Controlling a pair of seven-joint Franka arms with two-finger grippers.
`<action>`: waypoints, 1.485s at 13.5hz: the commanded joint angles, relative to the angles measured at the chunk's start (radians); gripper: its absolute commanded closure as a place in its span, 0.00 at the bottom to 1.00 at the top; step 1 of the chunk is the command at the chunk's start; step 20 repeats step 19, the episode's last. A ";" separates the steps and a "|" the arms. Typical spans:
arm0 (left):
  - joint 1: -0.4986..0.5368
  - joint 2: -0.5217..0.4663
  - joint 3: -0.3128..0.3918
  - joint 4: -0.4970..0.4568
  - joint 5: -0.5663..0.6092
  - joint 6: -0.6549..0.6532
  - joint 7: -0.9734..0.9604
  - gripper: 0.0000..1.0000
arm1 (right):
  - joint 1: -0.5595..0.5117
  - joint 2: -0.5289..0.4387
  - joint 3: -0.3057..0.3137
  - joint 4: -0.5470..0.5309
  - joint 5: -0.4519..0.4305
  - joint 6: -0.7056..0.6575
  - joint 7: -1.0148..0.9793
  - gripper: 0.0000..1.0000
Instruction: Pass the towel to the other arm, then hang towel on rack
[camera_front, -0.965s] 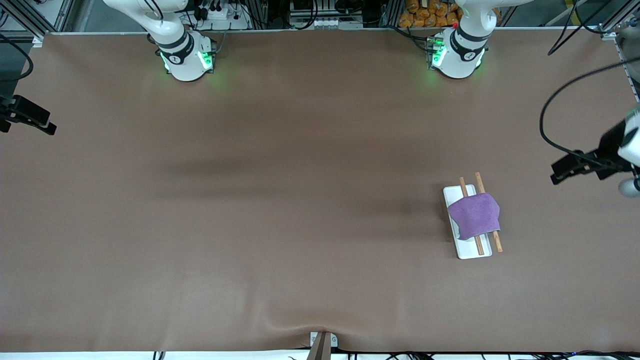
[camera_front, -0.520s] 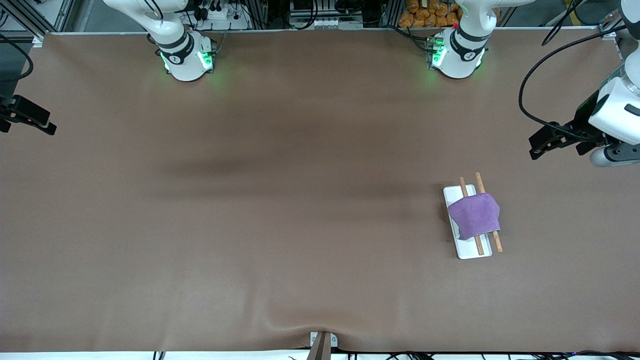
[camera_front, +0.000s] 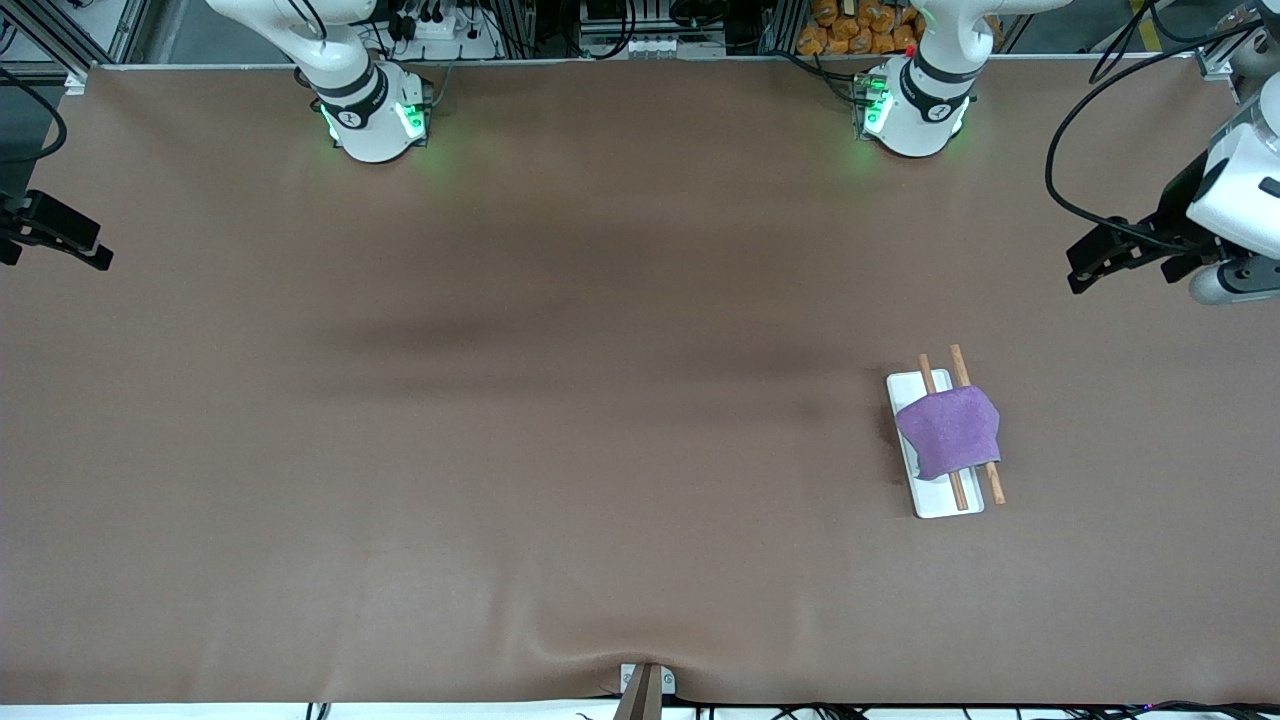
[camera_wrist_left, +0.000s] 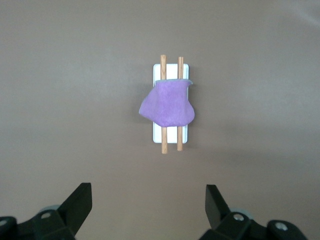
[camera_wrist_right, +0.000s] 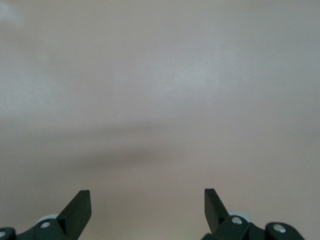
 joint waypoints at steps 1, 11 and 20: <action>-0.008 -0.030 0.012 -0.027 -0.016 -0.032 0.030 0.00 | -0.013 -0.003 0.010 0.007 -0.008 0.001 0.010 0.00; 0.004 -0.036 0.033 -0.036 -0.037 -0.074 0.146 0.00 | -0.015 -0.003 0.010 0.008 -0.008 0.001 0.010 0.00; -0.008 -0.037 0.052 -0.033 -0.025 -0.072 0.153 0.00 | -0.015 -0.003 0.010 0.008 -0.008 0.001 0.010 0.00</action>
